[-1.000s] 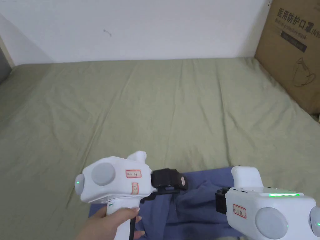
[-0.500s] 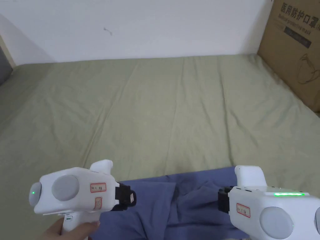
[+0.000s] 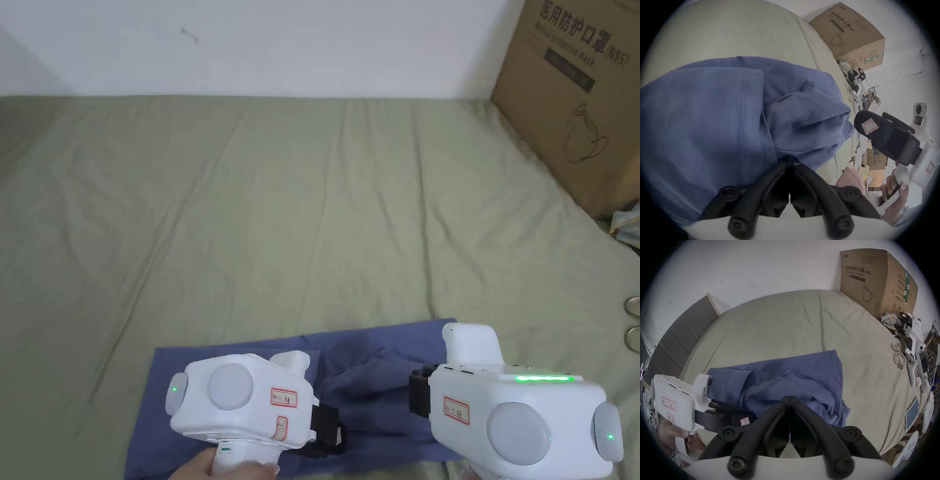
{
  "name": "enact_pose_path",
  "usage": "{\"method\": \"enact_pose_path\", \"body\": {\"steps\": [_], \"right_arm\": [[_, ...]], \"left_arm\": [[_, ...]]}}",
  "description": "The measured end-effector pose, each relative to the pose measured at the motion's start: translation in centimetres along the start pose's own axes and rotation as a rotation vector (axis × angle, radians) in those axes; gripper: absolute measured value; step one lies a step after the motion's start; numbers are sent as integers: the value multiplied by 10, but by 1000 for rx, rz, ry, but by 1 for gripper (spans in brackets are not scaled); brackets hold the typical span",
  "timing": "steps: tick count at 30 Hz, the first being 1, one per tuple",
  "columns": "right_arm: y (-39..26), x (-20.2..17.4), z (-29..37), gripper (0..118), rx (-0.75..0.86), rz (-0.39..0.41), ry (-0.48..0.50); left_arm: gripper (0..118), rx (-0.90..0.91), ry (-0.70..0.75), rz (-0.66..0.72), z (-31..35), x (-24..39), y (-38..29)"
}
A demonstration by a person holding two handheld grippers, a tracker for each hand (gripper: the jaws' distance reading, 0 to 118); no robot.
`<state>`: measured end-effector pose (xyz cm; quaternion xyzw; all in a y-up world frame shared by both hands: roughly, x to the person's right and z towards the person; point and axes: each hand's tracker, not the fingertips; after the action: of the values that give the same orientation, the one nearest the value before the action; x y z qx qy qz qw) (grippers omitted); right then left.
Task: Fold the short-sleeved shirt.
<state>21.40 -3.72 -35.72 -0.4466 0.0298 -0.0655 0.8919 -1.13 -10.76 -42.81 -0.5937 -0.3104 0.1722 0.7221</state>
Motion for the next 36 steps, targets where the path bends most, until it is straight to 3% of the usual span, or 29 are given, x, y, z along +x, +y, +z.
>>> {"method": "enact_pose_path", "body": {"steps": [4,8,9,10,11,14,15,16,20,23,25,28,29,30,31,32,34,36], "right_arm": [[3,-1,2,1,8,5,3],[5,-3,1,1,12,1,10],[5,-4,1,1,12,2,12],[5,-5,0,1,12,4,13],[5,-7,0,1,11,6,16],[4,-10,-1,1,4,15,19],[4,-11,-1,1,1,15,20],[4,-11,-1,1,-1,15,19],[3,-10,-4,1,-13,15,7],[3,-9,-6,1,-23,17,-6],[3,-9,-6,1,-25,11,-10],[3,-10,-8,1,-33,6,-18],[3,-11,-10,1,-38,8,-18],[3,-12,-12,1,-43,12,-19],[3,-13,-13,1,-46,14,-20],[3,-14,-14,1,-48,16,-19],[3,-16,-16,1,-55,20,-12],[4,-19,-16,1,-58,21,-7]], "left_arm": [[0,123,-96,-1,51,-11,-3],[1,284,-127,88,124,-59,-5],[14,313,-129,121,141,-78,-6],[37,334,-125,141,151,-92,-8],[69,355,-102,149,164,-108,-10],[96,351,-70,179,177,-143,-19],[117,351,-78,204,179,-154,-23],[118,394,-107,230,181,-168,-27],[118,385,-232,384,161,-206,-42],[118,295,-464,482,122,-216,-35],[118,297,-612,432,106,-207,-26],[115,268,-642,400,87,-205,-17],[102,288,-642,398,86,-207,-15],[53,307,-617,407,85,-212,-15],[14,301,-526,433,82,-217,-15],[13,257,-365,439,77,-220,-17],[13,321,-518,438,85,-216,-19],[13,289,-354,369,95,-195,-13]]}}
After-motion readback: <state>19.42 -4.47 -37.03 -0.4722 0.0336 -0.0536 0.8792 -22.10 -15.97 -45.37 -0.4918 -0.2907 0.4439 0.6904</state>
